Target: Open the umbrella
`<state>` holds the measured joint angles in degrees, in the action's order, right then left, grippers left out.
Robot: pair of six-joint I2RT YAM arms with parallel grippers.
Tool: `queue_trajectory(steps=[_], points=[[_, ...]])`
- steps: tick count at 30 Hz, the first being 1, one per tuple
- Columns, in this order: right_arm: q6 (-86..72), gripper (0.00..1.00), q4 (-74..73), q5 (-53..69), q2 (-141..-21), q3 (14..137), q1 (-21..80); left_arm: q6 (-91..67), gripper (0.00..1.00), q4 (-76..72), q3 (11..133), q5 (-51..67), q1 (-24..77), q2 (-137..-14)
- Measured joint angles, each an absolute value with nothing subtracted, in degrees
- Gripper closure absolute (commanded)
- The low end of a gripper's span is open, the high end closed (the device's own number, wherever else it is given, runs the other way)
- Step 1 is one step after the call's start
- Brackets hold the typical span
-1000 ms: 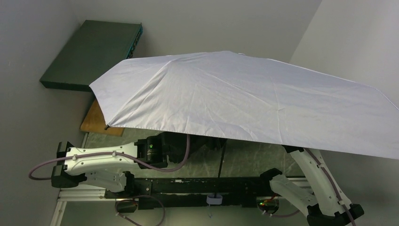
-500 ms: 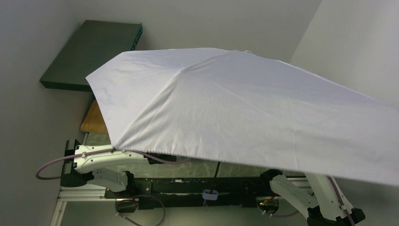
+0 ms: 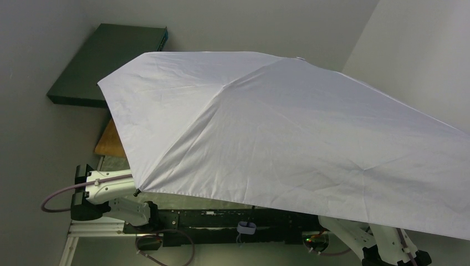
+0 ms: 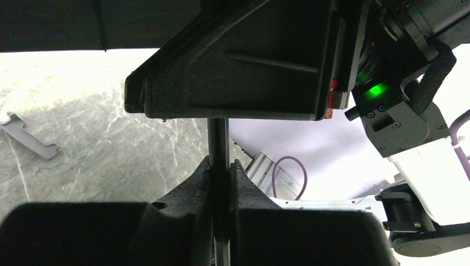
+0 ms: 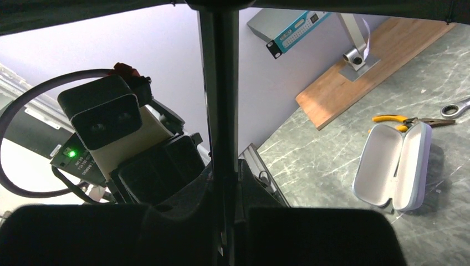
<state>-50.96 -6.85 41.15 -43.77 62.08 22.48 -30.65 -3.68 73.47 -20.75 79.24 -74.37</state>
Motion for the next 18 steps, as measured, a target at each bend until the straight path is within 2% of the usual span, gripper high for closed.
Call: queue_trajectory(steps=[1, 3, 4, 6, 10, 18], points=[[-50.9, 0.83, -7.1, 41.1, -43.8, 62.2, 22.5, -30.7, 1.00, -3.7, 73.5, -20.7, 79.2, -74.4], [-50.7, 0.47, -7.4, 41.1, -43.8, 62.5, 22.5, -30.7, 1.00, -3.6, 73.7, -20.6, 79.2, -74.4], [-51.0, 0.35, -7.6, 41.3, -43.7, 62.8, 22.5, -30.6, 1.00, -3.3, 74.0, -20.6, 79.2, -74.5], [-51.1, 0.21, -7.6, 42.2, -43.4, 63.3, 22.7, -30.4, 1.00, -2.7, 74.1, -20.6, 78.9, -74.6], [-50.5, 0.12, -7.7, 43.6, -42.3, 63.5, 22.9, -29.5, 1.00, -1.7, 74.3, -20.9, 78.5, -74.8], [-45.7, 0.09, -14.0, 43.7, -40.1, 64.9, 22.9, -26.3, 1.00, 0.3, 77.5, -23.7, 78.1, -74.9]])
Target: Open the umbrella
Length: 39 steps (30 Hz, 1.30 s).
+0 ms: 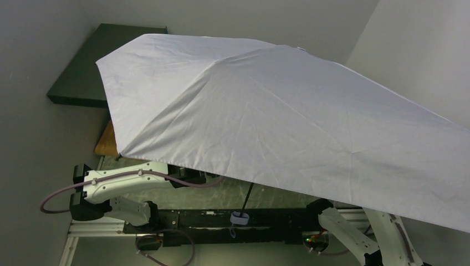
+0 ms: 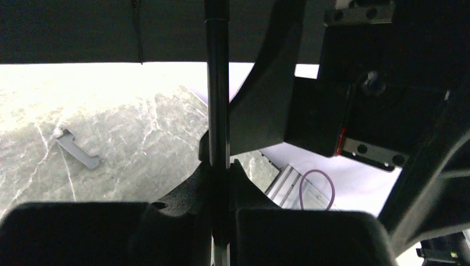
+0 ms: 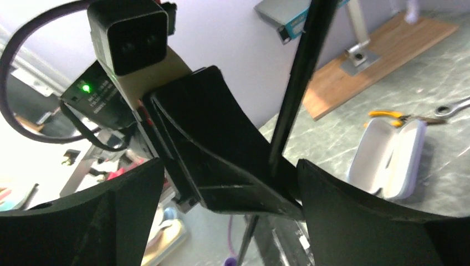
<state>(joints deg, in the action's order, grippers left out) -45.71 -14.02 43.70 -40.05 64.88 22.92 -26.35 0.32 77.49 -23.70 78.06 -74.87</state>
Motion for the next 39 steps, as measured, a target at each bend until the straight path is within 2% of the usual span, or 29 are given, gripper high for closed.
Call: queue_trajectory(steps=[6, 13, 20, 23, 31, 39], points=[[-41.0, 0.10, -18.4, 40.1, -35.8, 64.2, 22.9, -24.4, 1.00, 0.2, 78.8, -24.9, 77.7, -74.9], [-41.5, 0.12, -18.4, 41.0, -31.0, 56.2, 22.9, -22.0, 1.00, -3.4, 79.1, -26.6, 76.9, -74.8], [-43.1, 0.14, -18.2, 42.1, -30.5, 51.9, 22.9, -19.1, 1.00, -6.2, 87.0, -27.4, 76.1, -77.9], [-44.5, 0.17, -16.6, 42.7, -30.0, 49.8, 22.9, -18.3, 1.00, -7.7, 89.5, -27.3, 75.9, -79.3], [-48.6, 0.33, -11.7, 43.8, -29.5, 45.1, 22.9, -16.1, 1.00, -10.3, 91.0, -27.3, 75.4, -81.8], [-50.0, 0.37, -9.6, 44.3, -29.5, 43.7, 22.9, -14.4, 1.00, -17.6, 86.8, -27.4, 75.2, -82.1]])
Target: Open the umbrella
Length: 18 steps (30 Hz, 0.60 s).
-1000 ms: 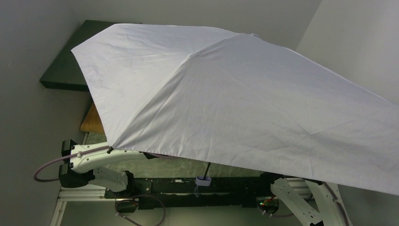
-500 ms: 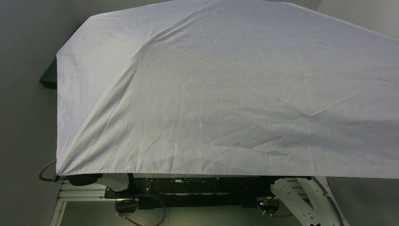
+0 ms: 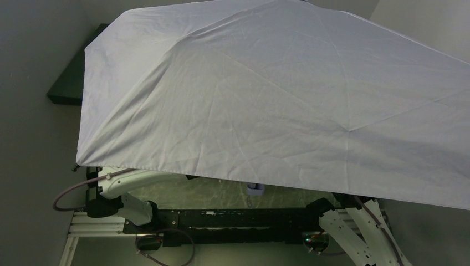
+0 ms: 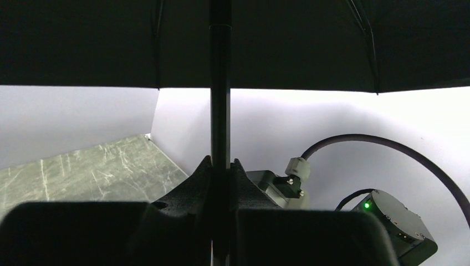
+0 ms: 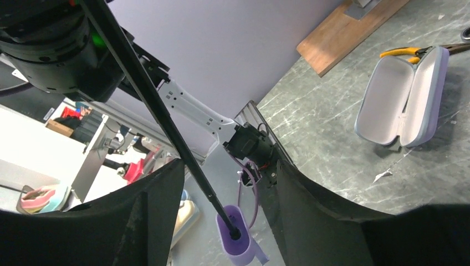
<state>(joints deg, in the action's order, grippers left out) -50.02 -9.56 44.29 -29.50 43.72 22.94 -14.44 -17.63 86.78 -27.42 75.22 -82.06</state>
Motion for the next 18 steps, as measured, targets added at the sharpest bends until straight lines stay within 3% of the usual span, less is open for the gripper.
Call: queue_trajectory(steps=[18], points=[[-46.5, 0.36, -9.4, 39.9, -26.3, 46.6, 23.0, -14.7, 1.00, -32.3, 72.2, -26.9, 75.3, -78.4]])
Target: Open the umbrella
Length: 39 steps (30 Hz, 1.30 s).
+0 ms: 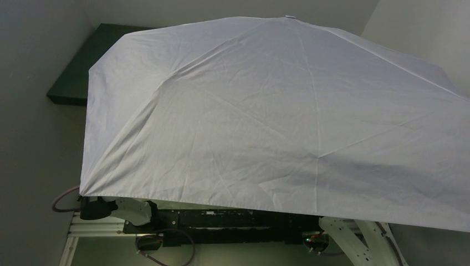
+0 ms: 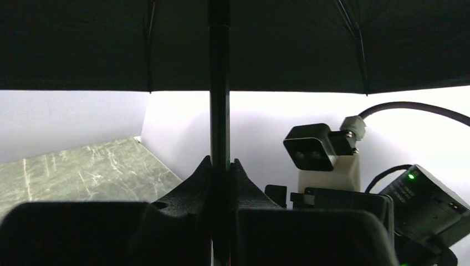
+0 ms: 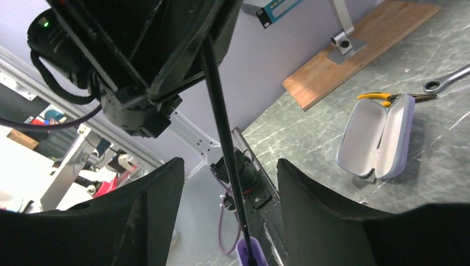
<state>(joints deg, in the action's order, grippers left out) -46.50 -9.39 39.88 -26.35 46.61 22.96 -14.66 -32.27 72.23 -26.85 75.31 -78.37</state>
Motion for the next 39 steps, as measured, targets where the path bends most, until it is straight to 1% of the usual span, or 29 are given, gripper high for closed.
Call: queue_trajectory(steps=[7, 14, 17, 21, 24, 28, 34, 39], points=[[-46.7, 0.37, -8.5, 40.7, -28.3, 46.3, 23.0, -14.4, 1.00, -34.5, 71.0, -23.2, 75.5, -77.9], [-50.1, 0.40, -0.7, 48.9, -31.9, 45.5, 23.0, -14.5, 1.00, -30.3, 73.4, -17.1, 75.5, -77.1], [-50.9, 0.43, 2.9, 52.2, -32.3, 45.5, 23.0, -14.7, 1.00, -29.6, 73.6, -14.7, 75.5, -76.7], [-52.9, 0.43, 9.1, 57.0, -33.1, 45.6, 23.0, -15.7, 1.00, -29.6, 73.6, -12.4, 75.5, -76.4], [-56.8, 0.43, 16.6, 60.9, -34.5, 45.5, 23.0, -16.3, 1.00, -30.1, 73.0, -10.6, 75.5, -75.7], [-62.8, 0.48, 27.2, 65.1, -36.7, 45.4, 22.9, -17.9, 1.00, -32.8, 71.0, -8.0, 75.5, -74.1], [-71.0, 0.48, 40.5, 67.9, -39.6, 45.1, 23.2, -19.1, 1.00, -36.7, 69.3, -4.1, 75.2, -73.2], [-75.0, 0.48, 46.9, 68.1, -41.2, 44.4, 24.1, -20.1, 1.00, -40.7, 67.7, -1.5, 75.0, -73.3]])
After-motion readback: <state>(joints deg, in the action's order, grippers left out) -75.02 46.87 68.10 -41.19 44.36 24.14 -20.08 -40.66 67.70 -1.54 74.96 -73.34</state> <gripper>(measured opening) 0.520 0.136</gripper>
